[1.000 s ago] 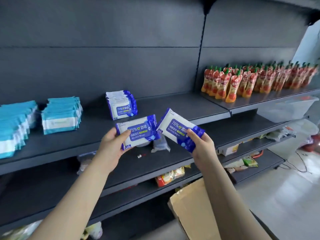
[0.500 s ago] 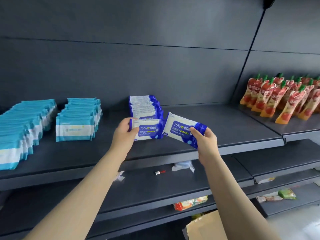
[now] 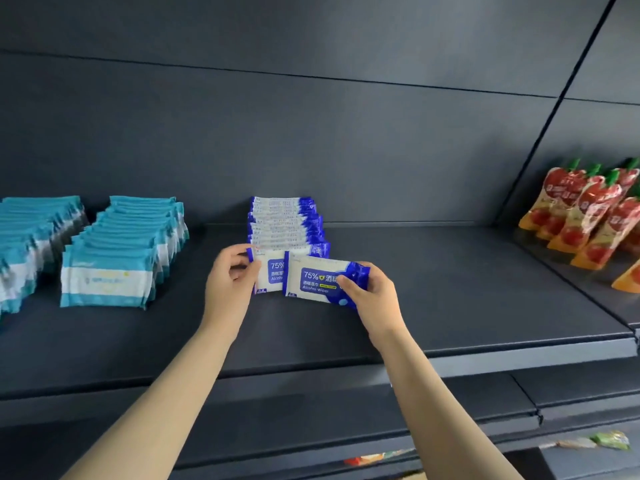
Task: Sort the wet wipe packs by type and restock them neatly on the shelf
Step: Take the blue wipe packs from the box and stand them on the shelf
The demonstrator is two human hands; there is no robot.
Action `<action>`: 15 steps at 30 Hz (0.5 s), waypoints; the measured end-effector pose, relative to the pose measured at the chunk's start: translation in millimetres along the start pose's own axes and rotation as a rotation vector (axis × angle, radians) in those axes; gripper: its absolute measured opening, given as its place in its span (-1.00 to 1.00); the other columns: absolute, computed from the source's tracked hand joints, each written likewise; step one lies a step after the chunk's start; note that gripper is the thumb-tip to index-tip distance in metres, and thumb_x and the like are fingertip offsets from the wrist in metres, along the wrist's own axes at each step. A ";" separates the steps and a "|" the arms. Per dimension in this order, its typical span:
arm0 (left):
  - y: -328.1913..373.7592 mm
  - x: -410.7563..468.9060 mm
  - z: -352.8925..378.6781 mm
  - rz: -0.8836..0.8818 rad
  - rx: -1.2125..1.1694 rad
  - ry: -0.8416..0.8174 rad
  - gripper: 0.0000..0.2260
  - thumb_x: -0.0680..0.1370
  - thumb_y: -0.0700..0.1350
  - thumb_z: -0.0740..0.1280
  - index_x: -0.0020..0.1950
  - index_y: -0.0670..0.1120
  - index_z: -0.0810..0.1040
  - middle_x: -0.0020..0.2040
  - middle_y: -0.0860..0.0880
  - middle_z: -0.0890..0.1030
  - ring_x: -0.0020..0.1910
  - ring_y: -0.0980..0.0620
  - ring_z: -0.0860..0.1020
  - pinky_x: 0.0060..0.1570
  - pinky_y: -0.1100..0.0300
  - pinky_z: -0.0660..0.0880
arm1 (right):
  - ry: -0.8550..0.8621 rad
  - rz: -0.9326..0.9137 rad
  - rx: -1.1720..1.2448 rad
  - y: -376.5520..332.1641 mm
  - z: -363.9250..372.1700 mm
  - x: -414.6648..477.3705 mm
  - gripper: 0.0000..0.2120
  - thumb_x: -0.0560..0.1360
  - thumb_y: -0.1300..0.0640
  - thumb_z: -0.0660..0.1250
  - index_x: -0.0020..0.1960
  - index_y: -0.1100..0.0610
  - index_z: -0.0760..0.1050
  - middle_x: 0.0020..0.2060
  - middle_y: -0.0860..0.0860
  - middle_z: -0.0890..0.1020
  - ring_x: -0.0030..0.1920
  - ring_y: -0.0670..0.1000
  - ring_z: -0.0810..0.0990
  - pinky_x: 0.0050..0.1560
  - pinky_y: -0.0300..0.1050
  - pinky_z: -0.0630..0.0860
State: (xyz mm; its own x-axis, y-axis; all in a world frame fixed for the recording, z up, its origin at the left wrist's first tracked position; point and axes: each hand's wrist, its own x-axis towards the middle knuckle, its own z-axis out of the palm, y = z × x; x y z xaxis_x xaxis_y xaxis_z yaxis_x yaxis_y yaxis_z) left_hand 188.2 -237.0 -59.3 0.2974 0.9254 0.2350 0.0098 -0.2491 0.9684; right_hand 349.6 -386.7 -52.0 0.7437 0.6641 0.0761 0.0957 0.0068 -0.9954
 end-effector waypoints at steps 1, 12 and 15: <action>-1.5 1.2 -0.7 0.001 -0.025 0.003 -0.79 0.57 -0.17 0.34 0.11 0.13 0.56 0.00 0.06 0.62 -0.01 0.01 0.61 -0.10 0.25 0.53 | -0.004 -0.010 -0.017 1.9 5.2 3.1 -0.85 0.53 0.14 0.44 0.05 -0.02 0.52 -0.06 -0.08 0.70 -0.05 -0.12 0.69 -0.12 -0.25 0.61; 2.3 -4.9 -1.9 0.027 0.094 -0.098 -0.55 0.46 -0.21 0.49 0.29 0.06 0.49 0.19 0.07 0.45 -0.07 0.25 0.55 -0.17 0.44 0.50 | 0.089 -0.165 -0.291 8.4 44.1 18.8 -0.73 0.48 0.03 0.49 0.12 0.04 0.52 -0.03 -0.07 0.58 -0.06 -0.11 0.60 -0.05 -0.18 0.58; 2.3 -5.2 -3.3 0.059 0.093 -0.087 -0.59 0.48 -0.24 0.46 0.27 0.05 0.48 0.20 0.03 0.51 -0.05 0.27 0.54 -0.16 0.44 0.49 | 0.097 -0.130 -0.189 6.3 45.3 17.9 -0.67 0.43 0.09 0.54 0.06 -0.01 0.42 -0.11 -0.13 0.61 -0.21 -0.25 0.57 -0.20 -0.33 0.53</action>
State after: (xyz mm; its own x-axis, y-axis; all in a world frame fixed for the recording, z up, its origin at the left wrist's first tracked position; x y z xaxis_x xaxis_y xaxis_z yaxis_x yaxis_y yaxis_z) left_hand 183.5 -241.4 -58.0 0.3817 0.8812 0.2790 0.0773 -0.3312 0.9404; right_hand 333.5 -340.9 -59.6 0.7764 0.5915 0.2176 0.3105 -0.0585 -0.9488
